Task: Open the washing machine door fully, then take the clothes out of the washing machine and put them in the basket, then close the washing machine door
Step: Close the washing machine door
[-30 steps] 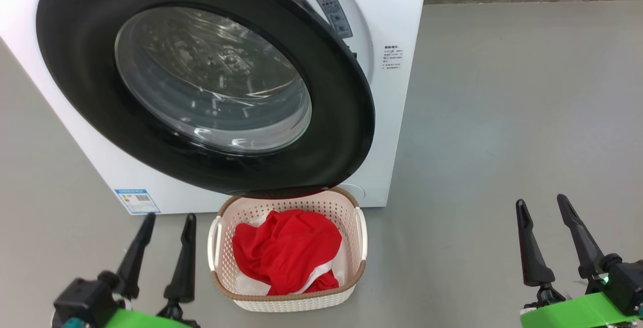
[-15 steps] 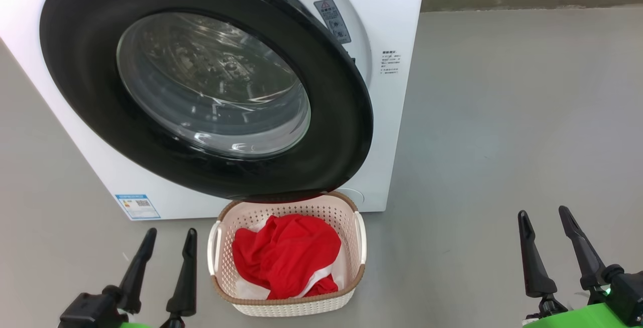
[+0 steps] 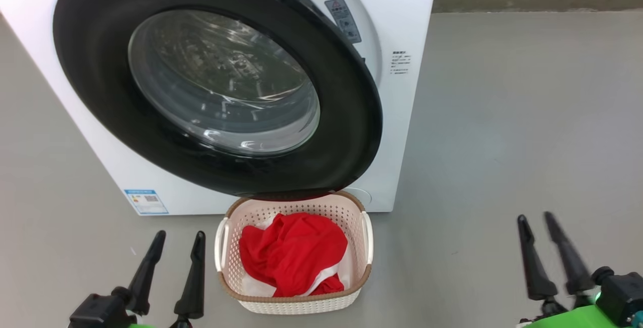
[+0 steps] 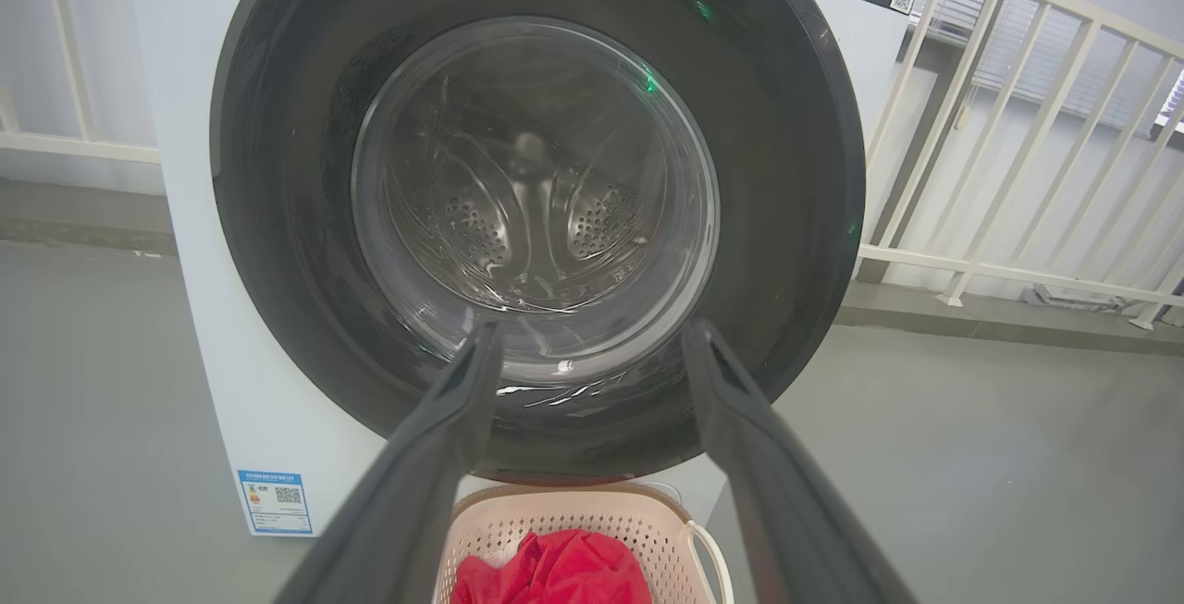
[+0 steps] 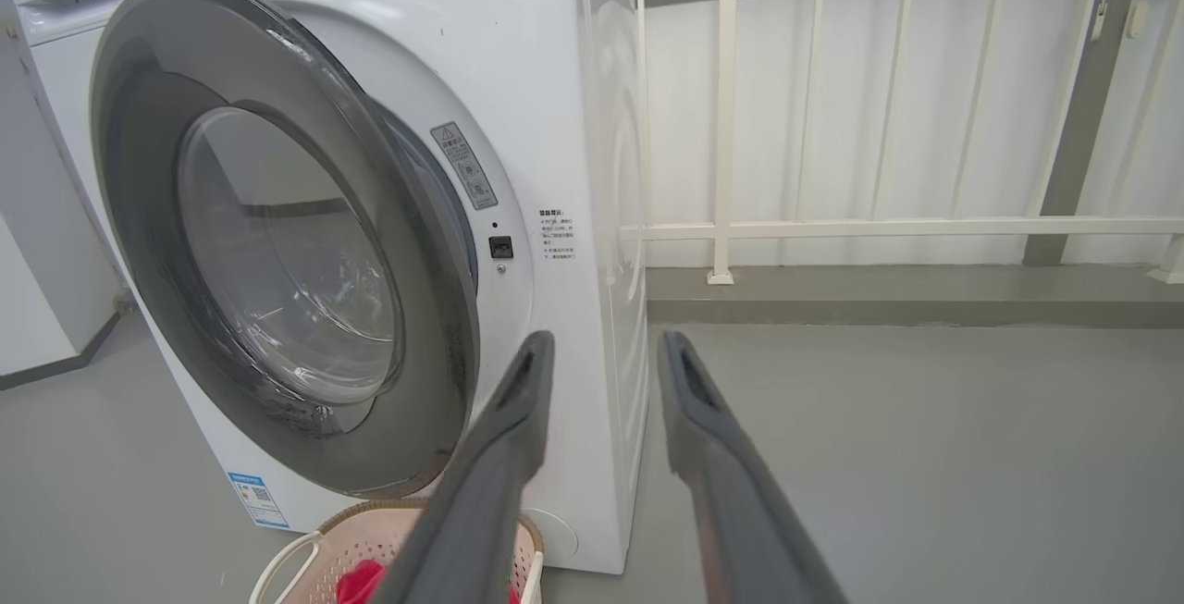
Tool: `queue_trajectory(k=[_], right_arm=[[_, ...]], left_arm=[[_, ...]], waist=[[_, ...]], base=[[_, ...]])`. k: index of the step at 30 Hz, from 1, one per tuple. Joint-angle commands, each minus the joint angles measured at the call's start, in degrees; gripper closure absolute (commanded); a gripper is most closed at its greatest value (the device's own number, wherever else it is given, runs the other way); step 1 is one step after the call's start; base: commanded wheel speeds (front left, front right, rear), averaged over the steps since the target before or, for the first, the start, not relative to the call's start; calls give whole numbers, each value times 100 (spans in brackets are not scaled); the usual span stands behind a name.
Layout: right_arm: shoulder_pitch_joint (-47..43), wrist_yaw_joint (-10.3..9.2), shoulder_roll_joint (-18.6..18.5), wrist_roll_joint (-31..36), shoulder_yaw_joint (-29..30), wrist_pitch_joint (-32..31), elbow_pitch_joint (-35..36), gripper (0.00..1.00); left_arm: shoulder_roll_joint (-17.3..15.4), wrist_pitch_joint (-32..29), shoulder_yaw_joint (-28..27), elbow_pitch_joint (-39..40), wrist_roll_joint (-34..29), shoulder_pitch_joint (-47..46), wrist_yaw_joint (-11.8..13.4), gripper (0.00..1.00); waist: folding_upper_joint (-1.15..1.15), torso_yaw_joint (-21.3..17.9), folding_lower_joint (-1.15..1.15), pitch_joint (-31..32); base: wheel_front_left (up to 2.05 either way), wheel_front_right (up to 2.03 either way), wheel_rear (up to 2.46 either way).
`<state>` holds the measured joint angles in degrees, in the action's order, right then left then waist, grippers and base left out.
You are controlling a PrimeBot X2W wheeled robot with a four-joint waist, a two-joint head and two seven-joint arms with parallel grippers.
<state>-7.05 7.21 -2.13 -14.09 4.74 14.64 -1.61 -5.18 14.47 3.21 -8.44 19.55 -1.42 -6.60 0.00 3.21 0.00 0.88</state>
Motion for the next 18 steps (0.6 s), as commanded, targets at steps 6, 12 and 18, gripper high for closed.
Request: queue_trajectory(k=[6, 12, 18], right_arm=[[578, 28, -75, 208, -365, 36, -128, 100], [1322, 28, -75, 313, -659, 36, -545, 100], [2274, 28, -75, 459, -1102, 36, -1092, 100]], left_arm=[[6, 52, -174, 144, -21, -169, -53, 0], [24, 52, -96, 200, -18, -275, -72, 0], [-2, 52, 49, 280, -132, -470, -80, 0]], waist=[[0, 117, 0, -83], [0, 259, 0, -282], [0, 435, 0, -707]], base=[[0, 0, 0], [0, 0, 0], [0, 0, 0]])
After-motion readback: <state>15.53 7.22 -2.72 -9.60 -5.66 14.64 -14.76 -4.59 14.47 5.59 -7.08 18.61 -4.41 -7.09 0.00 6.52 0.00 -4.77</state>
